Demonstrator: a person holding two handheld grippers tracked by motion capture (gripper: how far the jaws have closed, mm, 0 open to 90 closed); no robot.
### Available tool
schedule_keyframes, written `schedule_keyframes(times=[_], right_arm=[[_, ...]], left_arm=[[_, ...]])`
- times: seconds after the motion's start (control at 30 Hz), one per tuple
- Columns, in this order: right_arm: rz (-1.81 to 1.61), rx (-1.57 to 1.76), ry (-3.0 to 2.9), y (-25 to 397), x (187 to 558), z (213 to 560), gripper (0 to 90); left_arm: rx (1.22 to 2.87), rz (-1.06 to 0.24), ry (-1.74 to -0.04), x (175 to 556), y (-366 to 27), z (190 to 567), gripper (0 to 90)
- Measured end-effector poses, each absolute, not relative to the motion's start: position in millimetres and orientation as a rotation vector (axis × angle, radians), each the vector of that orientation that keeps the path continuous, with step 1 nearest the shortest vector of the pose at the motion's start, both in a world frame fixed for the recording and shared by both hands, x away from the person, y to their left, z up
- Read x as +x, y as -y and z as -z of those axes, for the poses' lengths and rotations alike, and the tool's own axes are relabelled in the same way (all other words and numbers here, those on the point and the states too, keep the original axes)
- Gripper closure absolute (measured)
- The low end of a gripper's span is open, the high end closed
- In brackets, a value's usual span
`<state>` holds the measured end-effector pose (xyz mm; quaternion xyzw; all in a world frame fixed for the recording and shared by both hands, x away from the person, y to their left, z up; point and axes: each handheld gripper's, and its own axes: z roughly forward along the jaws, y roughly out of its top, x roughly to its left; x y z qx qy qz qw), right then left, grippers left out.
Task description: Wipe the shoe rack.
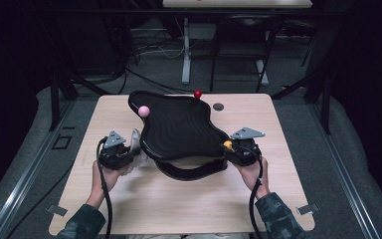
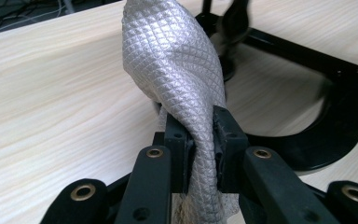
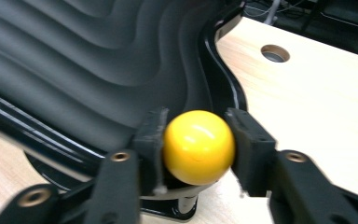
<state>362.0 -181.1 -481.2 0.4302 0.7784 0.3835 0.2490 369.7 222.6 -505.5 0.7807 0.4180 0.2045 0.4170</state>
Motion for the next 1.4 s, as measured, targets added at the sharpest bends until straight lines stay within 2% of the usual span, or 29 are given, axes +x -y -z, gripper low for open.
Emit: schedule_keyframes(times=[0.87, 1.2, 1.4], right_arm=[[-1.203, 0.93, -2.298, 201, 381, 484, 60.7], [-1.25, 0.817, -2.364, 188, 392, 485, 60.6], [-1.23, 0.86, -2.323, 184, 396, 486, 59.9]], left_arm=[[1.999, -0.517, -1.096, 349, -243, 509, 77.7], [2.017, -0.523, -1.121, 337, -254, 511, 77.4], [2.013, -0.526, -1.137, 332, -259, 511, 77.4]])
